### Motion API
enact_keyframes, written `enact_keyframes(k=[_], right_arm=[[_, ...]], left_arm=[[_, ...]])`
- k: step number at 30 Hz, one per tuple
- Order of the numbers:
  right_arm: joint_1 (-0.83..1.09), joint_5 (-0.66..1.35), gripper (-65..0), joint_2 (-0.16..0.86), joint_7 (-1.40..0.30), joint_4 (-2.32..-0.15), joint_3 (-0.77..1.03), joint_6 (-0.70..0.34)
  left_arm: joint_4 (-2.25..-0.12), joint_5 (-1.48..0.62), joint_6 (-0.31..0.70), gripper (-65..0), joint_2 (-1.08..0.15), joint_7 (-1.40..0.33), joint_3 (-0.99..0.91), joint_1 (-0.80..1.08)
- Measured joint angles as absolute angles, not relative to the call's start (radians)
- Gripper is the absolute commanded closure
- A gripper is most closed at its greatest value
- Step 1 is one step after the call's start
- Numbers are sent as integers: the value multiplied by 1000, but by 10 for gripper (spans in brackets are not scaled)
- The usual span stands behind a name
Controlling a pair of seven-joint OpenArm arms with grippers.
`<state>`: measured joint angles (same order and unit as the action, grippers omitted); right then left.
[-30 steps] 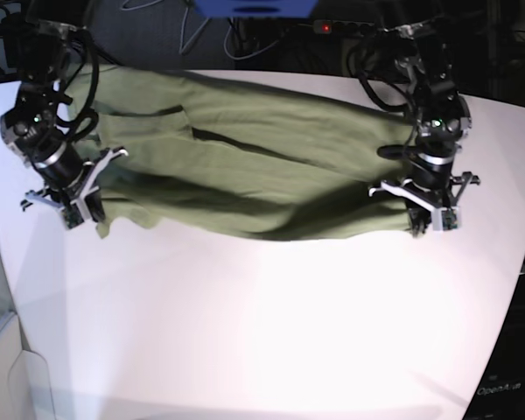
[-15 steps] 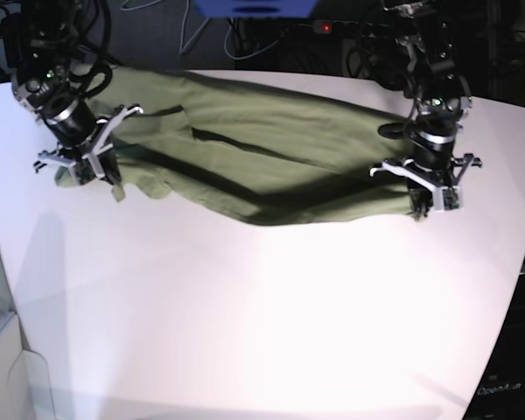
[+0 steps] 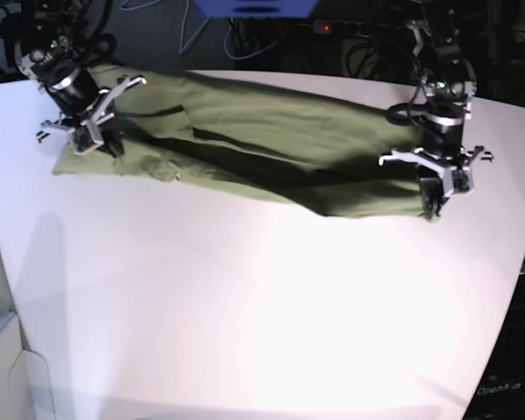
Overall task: Fold the T-shirt properly
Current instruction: 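Lift the hem with both grippers and fold it over toward the collar, then lower the hem onto the folded shirt and adjust with both grippers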
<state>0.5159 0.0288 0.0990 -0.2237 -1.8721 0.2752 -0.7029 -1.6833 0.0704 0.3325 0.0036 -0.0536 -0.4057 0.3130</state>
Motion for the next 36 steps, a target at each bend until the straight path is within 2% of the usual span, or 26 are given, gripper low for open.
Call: enact_keyframes(k=[6,11,17,36], right_arm=[[518,29,-1,94,-223,-1871,350,-703],[519,28,-1,5,-224,-1870,464,-703],[538,25,-1,-48,-225,-1868,502,-703],[581,25,-9,-83,-220,-1869,497,-703]], left_arm=[[-1683,78,472,-15,4,-32,-410,337],[-1683,77,480,-15,6,-26,-411,347],[-1683,73,483,-15,3,-25,-431,358],[-1686,70,487,-15,0,-19,-476,419]])
